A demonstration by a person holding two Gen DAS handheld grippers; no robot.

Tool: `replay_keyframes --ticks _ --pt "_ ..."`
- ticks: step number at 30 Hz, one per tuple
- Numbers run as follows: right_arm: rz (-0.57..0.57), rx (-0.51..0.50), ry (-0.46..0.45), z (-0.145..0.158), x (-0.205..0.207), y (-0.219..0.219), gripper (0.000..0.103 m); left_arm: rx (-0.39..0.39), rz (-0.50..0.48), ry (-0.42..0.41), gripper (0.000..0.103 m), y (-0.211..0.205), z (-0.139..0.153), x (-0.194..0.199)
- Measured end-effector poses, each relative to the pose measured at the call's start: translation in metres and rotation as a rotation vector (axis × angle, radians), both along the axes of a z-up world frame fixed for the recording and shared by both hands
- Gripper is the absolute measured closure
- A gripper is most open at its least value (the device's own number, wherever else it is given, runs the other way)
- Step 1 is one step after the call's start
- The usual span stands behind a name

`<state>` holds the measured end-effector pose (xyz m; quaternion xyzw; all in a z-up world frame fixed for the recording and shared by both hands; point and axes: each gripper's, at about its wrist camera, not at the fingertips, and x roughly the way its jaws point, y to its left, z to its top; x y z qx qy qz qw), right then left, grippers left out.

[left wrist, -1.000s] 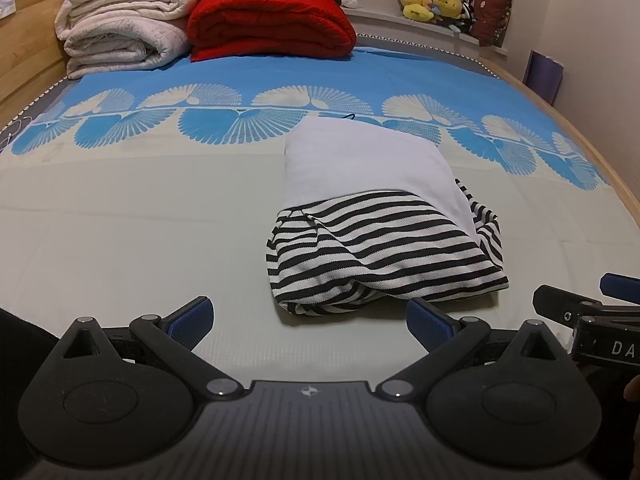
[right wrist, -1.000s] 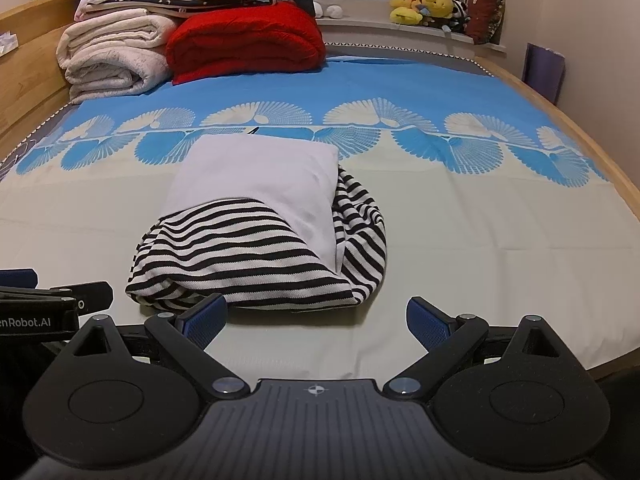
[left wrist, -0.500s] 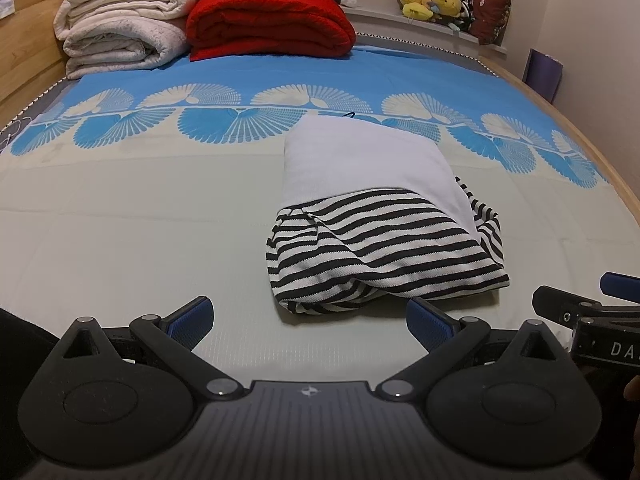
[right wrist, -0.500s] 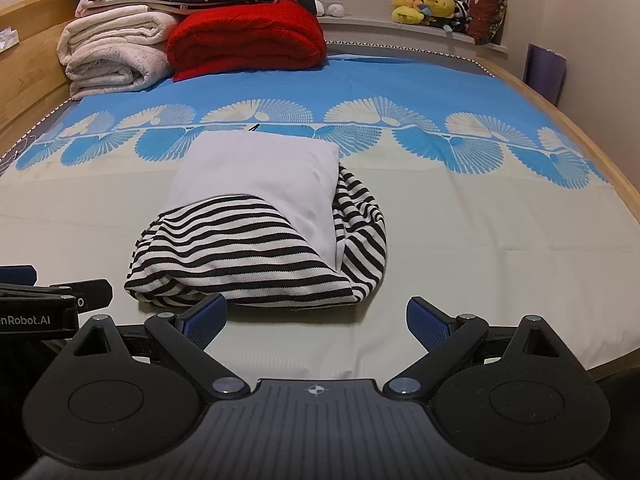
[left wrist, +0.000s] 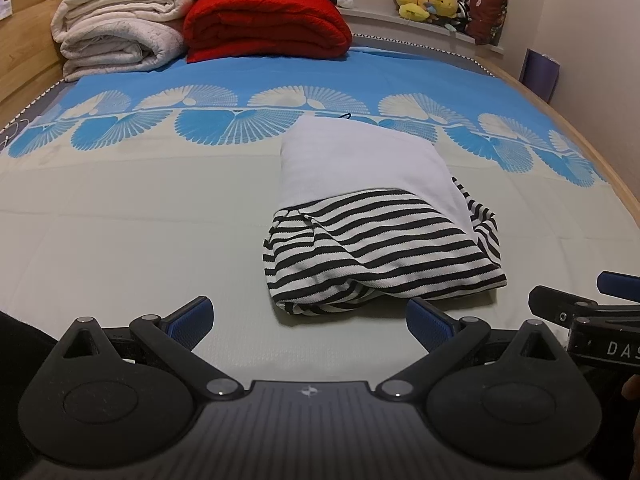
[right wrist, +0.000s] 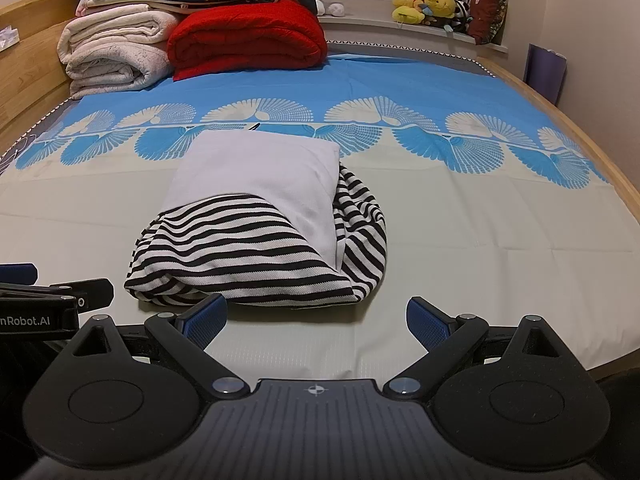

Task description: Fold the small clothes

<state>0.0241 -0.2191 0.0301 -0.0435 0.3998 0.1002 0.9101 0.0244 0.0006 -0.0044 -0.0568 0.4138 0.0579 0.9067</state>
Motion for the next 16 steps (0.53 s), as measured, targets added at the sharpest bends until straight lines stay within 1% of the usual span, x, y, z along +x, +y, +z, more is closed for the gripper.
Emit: replay_keyframes --ticks 16 --pt "-0.001 0.000 0.000 0.0001 0.0000 0.0007 0.007 -0.001 -0.011 -0.004 0.000 0.0017 0.0014 0.0000"
